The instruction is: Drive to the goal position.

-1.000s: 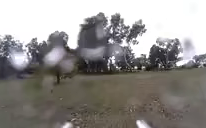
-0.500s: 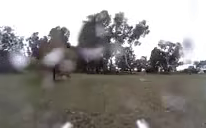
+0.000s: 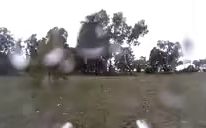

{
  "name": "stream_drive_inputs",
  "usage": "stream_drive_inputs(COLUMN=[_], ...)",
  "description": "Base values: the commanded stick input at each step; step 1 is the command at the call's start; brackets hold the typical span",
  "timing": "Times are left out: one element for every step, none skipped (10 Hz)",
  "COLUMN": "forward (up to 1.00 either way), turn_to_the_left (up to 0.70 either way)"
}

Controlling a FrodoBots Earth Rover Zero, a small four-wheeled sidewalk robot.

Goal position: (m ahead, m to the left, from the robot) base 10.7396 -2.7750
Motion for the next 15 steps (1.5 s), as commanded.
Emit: stream_drive_inputs(forward=[1.00, 1.00, 1.00, 1.00, 1.00, 1.00, 1.00, 1.00, 1.00, 1.00, 1.00, 1.00, 1.00, 1.00, 1.00], turn_to_the_left=[0.01, 0.01, 0.01, 0.01, 0.01, 0.01, 0.01, 0.01, 0.01, 0.01, 0.01, 0.01, 0.01, 0.01, 0.01])
